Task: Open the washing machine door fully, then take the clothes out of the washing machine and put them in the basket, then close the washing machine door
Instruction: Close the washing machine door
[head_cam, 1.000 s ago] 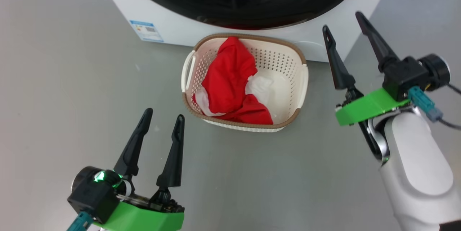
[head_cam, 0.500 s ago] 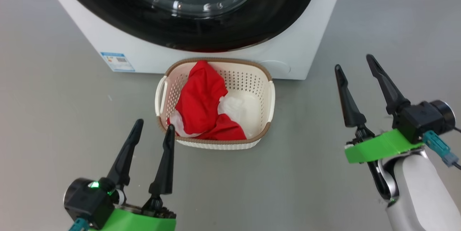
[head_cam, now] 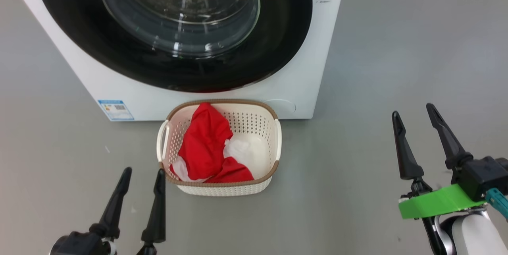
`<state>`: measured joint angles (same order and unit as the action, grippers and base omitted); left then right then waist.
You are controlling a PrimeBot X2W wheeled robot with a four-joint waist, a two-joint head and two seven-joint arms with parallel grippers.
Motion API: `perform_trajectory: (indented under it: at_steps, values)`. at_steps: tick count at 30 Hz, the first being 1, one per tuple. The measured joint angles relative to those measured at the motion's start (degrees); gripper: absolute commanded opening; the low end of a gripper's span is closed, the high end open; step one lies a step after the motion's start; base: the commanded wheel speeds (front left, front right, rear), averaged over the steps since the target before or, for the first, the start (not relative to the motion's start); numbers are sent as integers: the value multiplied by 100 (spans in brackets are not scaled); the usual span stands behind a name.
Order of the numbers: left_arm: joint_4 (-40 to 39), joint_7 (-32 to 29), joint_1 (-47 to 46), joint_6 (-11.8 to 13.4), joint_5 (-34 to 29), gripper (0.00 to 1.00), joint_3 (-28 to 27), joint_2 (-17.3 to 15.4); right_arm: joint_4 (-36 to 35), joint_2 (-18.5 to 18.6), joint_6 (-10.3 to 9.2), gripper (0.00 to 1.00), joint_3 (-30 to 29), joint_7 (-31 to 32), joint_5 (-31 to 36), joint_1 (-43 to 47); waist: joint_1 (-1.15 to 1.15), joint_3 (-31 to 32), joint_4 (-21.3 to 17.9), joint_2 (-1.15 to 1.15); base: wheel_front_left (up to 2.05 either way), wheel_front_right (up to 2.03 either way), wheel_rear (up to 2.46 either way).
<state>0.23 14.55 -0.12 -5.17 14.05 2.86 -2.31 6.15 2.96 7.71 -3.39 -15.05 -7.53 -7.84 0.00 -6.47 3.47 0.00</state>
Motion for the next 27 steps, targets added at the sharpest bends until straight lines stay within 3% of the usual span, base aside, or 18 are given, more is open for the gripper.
perform_trajectory:
  at_steps: [27]
  values:
    - [155, 0, 862, -152, -341, 100, -387, -19, -343, -62, 0, 100, -70, 1, -151, 1212, 0, 1179, -425, 0, 0, 0, 0]
